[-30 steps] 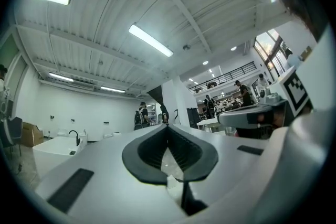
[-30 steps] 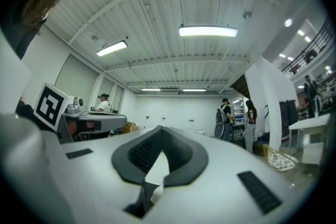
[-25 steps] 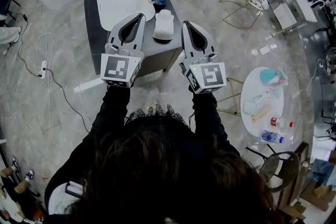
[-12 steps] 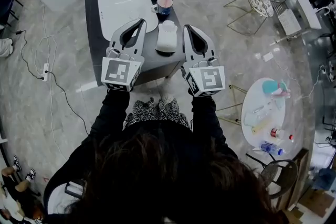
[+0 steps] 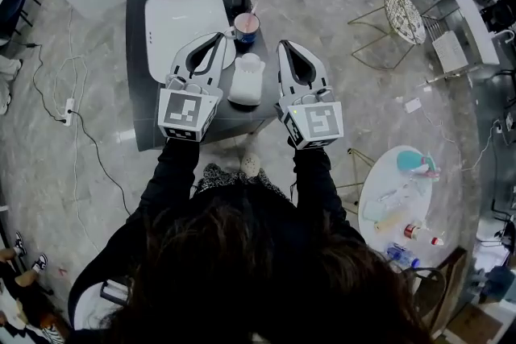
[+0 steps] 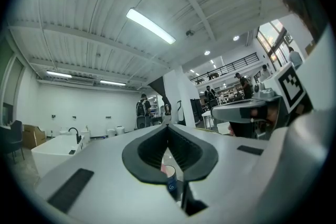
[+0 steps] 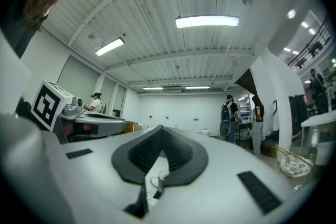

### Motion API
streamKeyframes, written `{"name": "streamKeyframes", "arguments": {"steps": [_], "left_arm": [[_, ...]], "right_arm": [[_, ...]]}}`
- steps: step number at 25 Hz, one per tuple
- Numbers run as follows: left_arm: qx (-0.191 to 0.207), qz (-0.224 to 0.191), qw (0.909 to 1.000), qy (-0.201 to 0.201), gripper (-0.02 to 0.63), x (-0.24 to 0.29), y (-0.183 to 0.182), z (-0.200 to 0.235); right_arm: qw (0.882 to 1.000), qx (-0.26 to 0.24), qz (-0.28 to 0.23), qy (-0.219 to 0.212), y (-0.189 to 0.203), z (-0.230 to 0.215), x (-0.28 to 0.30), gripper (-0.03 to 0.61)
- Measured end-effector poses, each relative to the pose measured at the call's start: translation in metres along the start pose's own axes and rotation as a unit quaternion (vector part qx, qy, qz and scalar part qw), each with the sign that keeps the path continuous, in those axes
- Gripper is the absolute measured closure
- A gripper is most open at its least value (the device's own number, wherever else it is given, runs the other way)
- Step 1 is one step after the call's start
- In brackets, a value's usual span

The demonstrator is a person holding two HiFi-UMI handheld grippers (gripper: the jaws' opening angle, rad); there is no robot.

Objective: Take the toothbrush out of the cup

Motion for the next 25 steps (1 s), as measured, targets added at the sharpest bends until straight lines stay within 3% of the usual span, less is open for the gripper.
{"name": "streamKeyframes", "arguments": {"steps": [14,25], "left_arm": [[-0.001,0.024,0.9996,-0.015,0.606,0.061,0.018,0.003],[-0.014,0.071,0.9969,0.033,0.606,0.108,0.038,0.029]], "right_arm": [[0.999,0.010,0.010,-0.043,0.027,-0.044,0.041,0.574],[0.999,0.010,0.034,-0.027,0.044,-0.060,0.071,0.574]]}}
Point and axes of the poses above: the fingertips, and each gripper's own axes: x forward along the fingers, z to its left, y out of its underside, the point moved 7 cm from there along -x, backward along the fingers, and after that the axes turned 8 degrees about -x, right-handed, at the moved point
